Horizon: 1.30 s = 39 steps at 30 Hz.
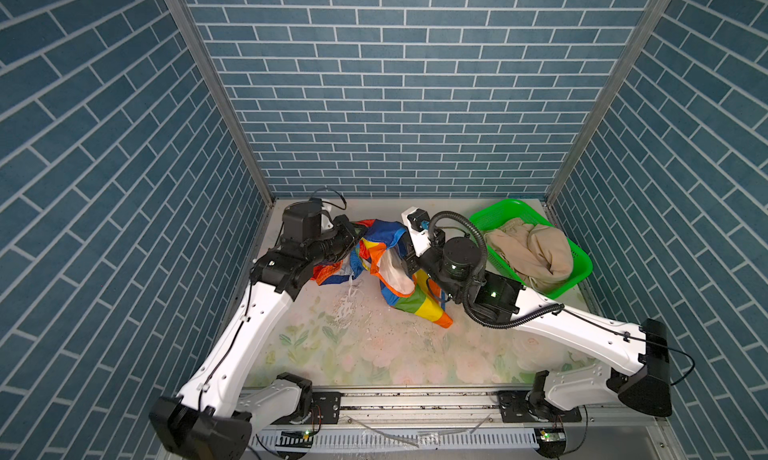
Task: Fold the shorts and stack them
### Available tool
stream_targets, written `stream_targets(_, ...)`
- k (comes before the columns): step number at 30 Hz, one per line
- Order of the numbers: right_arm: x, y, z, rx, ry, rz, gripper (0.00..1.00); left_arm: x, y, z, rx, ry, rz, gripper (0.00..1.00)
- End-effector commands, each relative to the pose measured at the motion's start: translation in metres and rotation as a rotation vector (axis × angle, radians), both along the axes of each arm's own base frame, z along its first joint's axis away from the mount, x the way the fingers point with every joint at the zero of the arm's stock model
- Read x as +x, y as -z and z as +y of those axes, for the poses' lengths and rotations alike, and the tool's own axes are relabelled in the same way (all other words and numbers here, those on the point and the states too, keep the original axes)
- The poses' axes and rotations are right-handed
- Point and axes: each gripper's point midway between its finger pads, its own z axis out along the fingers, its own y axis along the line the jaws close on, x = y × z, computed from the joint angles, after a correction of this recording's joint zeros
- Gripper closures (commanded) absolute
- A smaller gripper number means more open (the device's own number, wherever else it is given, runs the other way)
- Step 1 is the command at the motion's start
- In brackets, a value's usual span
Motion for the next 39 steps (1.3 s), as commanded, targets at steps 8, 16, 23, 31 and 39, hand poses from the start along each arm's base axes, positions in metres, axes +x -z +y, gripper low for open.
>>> stream_targets(8, 0.069, -0.025, -0.063, 0.104, 0.184, 0.118, 1.0, 0.022, 0.09, -0.028, -0.071, 0.136, 0.197, 0.33)
stream_targets(16, 0.102, -0.042, -0.086, 0.176, 0.187, 0.202, 1.0, 0.002, 0.143, 0.012, 0.037, 0.055, 0.264, 0.26)
stream_targets(23, 0.091, -0.094, -0.097, 0.27, 0.075, 0.202, 1.0, 0.008, 0.175, 0.025, 0.054, 0.02, 0.287, 0.15)
stream_targets(31, 0.074, -0.113, -0.121, 0.314, 0.086, 0.185, 1.0, 0.083, 0.165, 0.021, 0.016, -0.032, 0.135, 0.11)
stream_targets(39, 0.078, -0.091, -0.14, 0.311, 0.153, 0.229, 1.0, 0.134, 0.198, -0.001, -0.146, -0.06, 0.095, 0.14)
